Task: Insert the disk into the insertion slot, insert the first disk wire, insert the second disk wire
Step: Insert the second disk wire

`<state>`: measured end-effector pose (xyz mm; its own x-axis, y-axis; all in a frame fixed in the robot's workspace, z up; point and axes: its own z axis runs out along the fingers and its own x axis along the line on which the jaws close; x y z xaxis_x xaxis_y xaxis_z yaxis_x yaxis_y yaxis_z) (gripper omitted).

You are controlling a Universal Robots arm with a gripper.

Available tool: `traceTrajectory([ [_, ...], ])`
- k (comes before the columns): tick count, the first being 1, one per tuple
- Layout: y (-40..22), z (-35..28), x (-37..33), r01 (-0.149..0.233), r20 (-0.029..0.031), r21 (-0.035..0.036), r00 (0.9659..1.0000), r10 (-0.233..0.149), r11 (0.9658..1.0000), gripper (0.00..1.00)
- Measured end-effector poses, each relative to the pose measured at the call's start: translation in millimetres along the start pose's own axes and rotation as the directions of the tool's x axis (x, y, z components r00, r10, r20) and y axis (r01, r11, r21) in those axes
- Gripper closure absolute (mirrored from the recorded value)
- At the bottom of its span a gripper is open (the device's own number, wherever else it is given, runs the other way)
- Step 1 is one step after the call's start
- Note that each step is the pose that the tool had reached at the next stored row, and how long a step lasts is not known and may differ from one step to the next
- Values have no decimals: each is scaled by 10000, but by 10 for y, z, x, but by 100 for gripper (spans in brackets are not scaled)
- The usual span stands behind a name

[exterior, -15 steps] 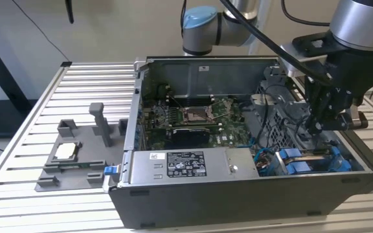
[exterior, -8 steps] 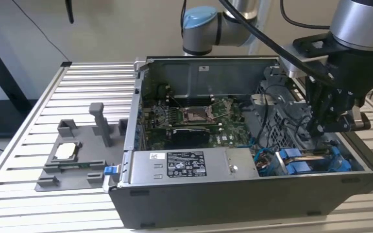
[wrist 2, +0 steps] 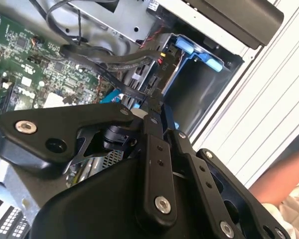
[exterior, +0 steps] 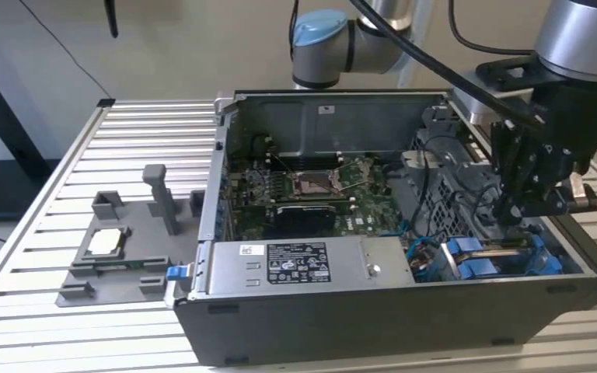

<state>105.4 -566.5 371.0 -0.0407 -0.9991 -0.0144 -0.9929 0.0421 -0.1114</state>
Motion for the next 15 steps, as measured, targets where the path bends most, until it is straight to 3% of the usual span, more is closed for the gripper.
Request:
traceTrajectory([
  [8, -69, 82, -4, -7, -22, -504, 10000, 6, 9987, 84],
  [10, -78, 103, -4, -16, -24, -578, 10000, 15, 9983, 84],
  [12, -95, 123, -4, -31, 18, -627, 10000, 32, 9980, 84],
  [15, -106, 132, -5, -42, 36, -635, 10000, 44, 9980, 84],
])
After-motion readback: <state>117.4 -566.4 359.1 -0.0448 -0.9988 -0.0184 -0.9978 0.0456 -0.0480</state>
